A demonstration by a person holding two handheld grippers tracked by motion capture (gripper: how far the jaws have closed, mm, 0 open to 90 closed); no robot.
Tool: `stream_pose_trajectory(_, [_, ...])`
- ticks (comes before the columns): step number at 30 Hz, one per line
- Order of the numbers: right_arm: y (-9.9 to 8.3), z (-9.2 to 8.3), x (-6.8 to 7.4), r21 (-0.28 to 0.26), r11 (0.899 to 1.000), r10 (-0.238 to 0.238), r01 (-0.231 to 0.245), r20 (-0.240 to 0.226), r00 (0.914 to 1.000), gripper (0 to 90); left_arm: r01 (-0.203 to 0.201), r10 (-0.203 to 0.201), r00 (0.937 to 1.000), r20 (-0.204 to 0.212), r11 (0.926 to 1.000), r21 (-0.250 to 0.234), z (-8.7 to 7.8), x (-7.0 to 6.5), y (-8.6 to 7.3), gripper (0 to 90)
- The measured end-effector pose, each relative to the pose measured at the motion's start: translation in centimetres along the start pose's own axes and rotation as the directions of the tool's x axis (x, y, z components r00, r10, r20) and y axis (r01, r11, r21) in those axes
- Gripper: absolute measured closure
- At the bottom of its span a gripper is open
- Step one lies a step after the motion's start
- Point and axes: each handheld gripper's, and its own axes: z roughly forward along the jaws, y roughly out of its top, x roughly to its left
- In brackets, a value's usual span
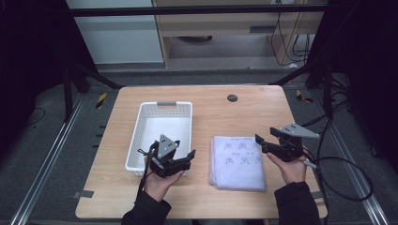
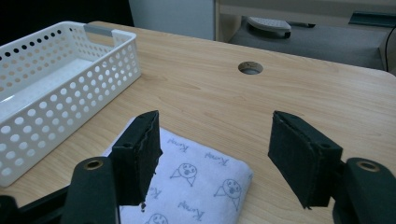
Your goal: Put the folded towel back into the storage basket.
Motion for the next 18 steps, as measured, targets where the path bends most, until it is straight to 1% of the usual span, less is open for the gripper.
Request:
stream_pose_trajectory(4, [0.0,0.5,-0.2,0.005,1.0,0.011,-0.011,-0.001,0.9999,33.6,-0.005,0.004,0.9998,0.019,0.9999,0.012,0.8,-0.8,0.0,33.5])
stream_pose_trajectory(6, [0.0,0.7,-0.3,0.008,1.0,0.007,-0.007,-0.002,1.0,33.6,-0.014,0.013,0.9997,0.021,0.9997,0.02,1.1,-1.2,-0.1,33.8])
stream_pose_trajectory(9, [0.1,0.9,-0.3,0.013,1.0,0.006,-0.006,-0.005,1.0,33.2,-0.018,0.017,0.9992,0.036,0.9994,0.028,1.7,-1.8,-0.1,34.1])
stream_pose_trajectory(12, [0.1,1.1,-0.5,0.018,1.0,0.0,0.001,-0.003,1.0,32.1,-0.021,0.02,0.9989,0.042,0.9992,0.035,2.0,-2.2,-0.2,34.3])
stream_pose_trajectory(14, [0.1,1.2,-0.5,0.017,1.0,0.009,-0.009,-0.003,1.0,31.5,-0.015,0.013,0.9986,0.05,0.9992,0.038,2.3,-2.5,-0.2,34.4])
stream_pose_trajectory(18, [0.0,1.4,-0.7,0.015,1.0,0.016,-0.016,-0.001,0.9999,30.6,-0.017,0.014,0.9983,0.057,0.9986,0.051,2.9,-3.0,-0.3,34.8])
